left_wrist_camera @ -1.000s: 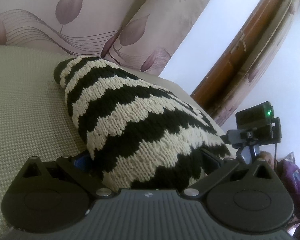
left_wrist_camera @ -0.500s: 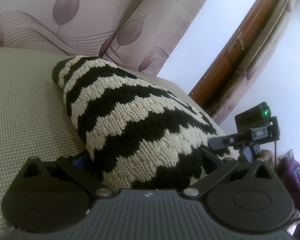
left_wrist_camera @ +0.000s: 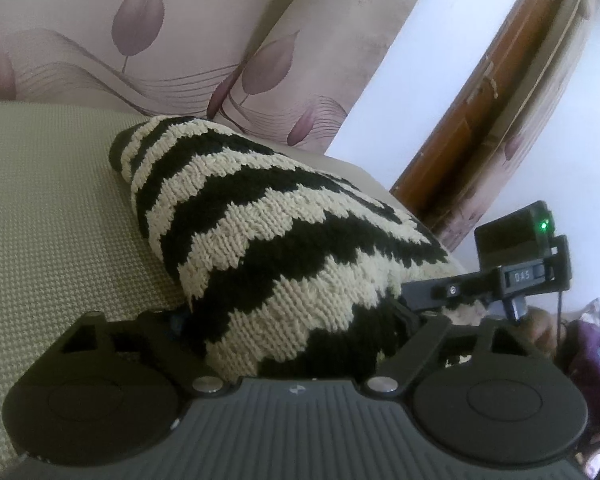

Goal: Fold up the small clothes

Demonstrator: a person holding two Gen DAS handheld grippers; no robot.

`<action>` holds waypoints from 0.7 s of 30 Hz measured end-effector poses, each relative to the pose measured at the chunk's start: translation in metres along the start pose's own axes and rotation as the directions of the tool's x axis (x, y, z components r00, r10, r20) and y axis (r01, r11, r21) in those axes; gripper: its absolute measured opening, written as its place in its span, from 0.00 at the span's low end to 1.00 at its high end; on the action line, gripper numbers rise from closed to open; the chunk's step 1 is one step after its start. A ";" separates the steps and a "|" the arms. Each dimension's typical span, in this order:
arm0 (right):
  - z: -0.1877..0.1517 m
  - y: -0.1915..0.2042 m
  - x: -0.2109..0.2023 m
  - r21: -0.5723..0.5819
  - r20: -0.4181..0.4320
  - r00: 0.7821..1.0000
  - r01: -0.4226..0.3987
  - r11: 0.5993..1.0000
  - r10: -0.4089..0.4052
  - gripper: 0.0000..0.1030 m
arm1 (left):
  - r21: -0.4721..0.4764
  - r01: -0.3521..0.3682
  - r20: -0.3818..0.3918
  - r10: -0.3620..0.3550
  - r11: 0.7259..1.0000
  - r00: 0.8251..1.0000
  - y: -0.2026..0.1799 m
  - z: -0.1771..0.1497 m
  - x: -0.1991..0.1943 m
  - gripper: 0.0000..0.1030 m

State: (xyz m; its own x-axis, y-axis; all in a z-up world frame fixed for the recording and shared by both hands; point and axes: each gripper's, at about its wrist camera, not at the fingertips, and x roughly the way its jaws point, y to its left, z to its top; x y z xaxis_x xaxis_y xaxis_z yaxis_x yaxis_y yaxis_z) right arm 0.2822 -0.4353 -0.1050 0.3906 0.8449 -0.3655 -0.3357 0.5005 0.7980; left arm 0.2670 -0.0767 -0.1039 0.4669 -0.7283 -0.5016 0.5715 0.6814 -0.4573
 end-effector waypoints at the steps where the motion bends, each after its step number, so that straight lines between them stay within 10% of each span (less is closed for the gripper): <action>1: 0.000 0.001 0.000 -0.002 0.001 1.000 0.002 1.000 -0.002 0.51 | 0.008 -0.005 0.003 0.005 1.000 1.000 -0.001 -0.001 0.000 0.78; 11: -0.002 0.011 0.006 -0.017 0.005 0.999 0.034 0.999 -0.034 0.58 | 0.038 -0.050 0.005 0.049 0.998 0.999 -0.008 -0.002 0.001 0.81; 21: -0.011 0.032 0.002 -0.033 0.078 0.992 0.102 0.994 -0.100 0.46 | 0.113 -0.114 0.047 0.110 0.987 0.993 -0.027 -0.003 -0.005 0.66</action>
State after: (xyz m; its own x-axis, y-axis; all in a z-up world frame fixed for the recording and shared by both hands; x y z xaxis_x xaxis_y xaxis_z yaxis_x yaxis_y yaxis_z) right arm 0.2629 -0.4151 -0.0855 0.4875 0.7736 -0.4048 -0.3221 0.5903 0.7402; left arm 0.2475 -0.0916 -0.0911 0.5581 -0.6518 -0.5134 0.5871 0.7475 -0.3108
